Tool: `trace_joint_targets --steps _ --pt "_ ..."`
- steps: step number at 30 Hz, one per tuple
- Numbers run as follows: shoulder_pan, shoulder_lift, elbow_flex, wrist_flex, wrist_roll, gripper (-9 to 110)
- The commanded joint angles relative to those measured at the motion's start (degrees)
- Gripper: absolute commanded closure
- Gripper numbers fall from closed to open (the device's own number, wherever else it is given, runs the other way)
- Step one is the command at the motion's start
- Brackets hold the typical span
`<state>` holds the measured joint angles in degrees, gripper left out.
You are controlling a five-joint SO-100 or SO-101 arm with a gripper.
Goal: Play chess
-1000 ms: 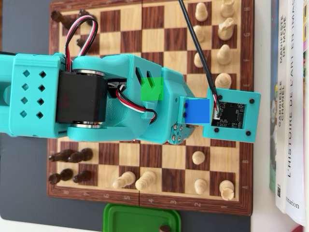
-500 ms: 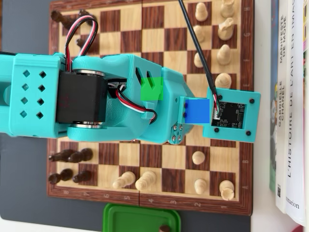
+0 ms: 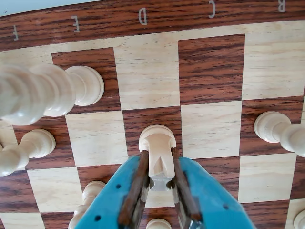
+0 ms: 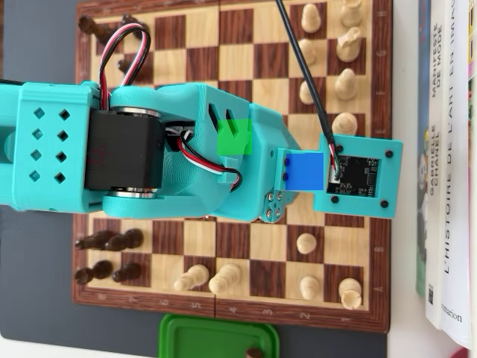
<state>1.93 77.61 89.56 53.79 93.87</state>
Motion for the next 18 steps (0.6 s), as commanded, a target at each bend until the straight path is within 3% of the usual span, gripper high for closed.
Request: trace_joint_targets --steps 1,18 --pt "0.44 3.87 -1.76 0.44 -0.44 99" --pt "0.26 24.52 11.95 0.26 -0.09 99"
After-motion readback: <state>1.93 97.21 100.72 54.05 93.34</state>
